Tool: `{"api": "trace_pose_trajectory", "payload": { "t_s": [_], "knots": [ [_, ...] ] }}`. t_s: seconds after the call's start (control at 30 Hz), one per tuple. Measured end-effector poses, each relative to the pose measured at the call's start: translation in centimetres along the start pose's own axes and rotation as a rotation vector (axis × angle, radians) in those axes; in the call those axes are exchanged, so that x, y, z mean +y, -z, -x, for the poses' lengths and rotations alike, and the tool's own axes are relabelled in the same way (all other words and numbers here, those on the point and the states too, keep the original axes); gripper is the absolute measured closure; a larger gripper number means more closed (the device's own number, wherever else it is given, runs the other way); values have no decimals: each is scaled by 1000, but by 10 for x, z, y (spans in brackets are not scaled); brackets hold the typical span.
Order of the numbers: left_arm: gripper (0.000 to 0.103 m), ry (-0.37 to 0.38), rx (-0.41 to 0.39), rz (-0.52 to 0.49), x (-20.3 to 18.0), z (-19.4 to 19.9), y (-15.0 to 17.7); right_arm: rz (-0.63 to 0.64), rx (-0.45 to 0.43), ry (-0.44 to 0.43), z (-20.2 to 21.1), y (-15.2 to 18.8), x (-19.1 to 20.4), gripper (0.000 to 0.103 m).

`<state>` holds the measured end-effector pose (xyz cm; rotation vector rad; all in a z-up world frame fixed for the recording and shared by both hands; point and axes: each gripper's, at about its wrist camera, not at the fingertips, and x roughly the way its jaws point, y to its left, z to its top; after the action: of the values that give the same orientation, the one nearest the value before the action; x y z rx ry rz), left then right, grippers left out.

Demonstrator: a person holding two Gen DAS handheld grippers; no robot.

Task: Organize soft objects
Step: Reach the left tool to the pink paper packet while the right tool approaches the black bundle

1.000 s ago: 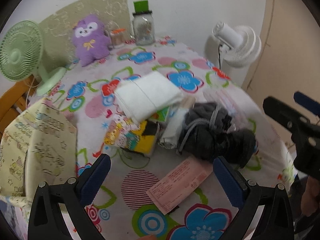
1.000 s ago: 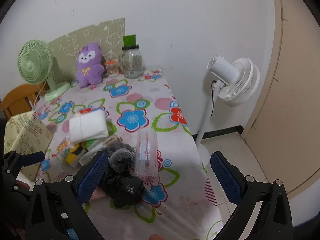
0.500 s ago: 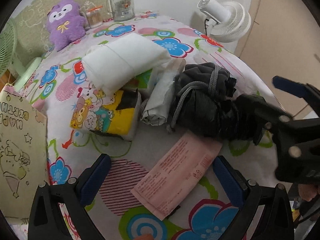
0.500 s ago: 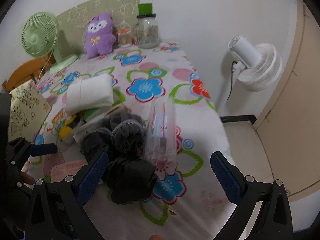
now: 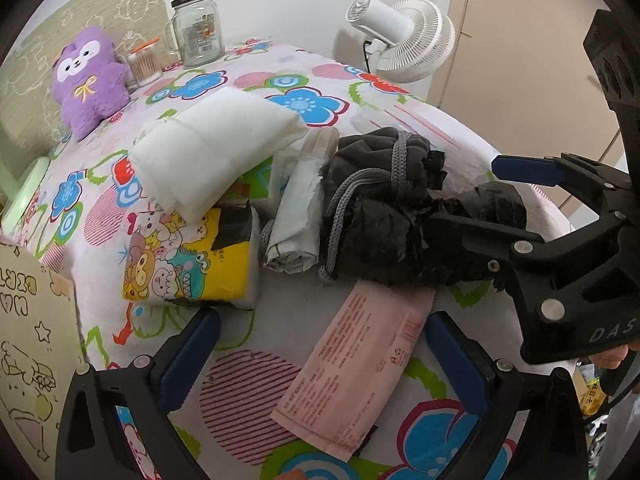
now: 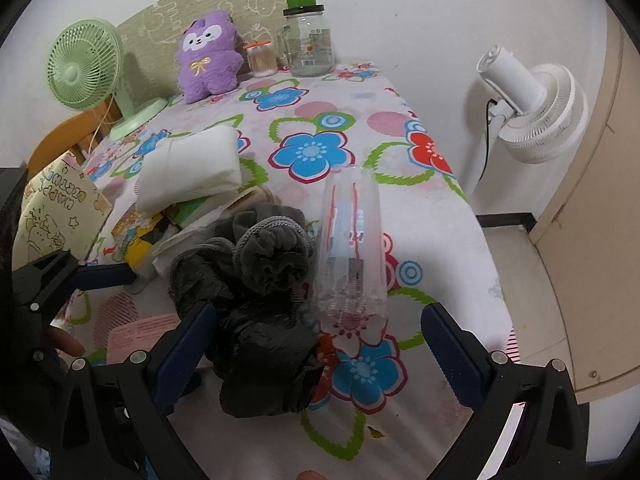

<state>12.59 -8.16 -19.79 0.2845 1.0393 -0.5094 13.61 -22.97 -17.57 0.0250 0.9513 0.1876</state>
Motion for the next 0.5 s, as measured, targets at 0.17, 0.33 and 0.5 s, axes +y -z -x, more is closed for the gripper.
{"api": "trace_pose_trajectory", "payload": {
  "t_s": [0.17, 0.33, 0.5],
  "knots": [
    [14, 1, -23, -1, -5, 6, 5, 12, 12, -32, -2, 1, 7, 0],
    [45, 42, -32, -70, -19, 16, 9, 18, 14, -27, -1, 0, 9, 0],
    [60, 53, -14, -72, -23, 21, 13, 25, 19, -40, -2, 1, 12, 0]
  ]
}}
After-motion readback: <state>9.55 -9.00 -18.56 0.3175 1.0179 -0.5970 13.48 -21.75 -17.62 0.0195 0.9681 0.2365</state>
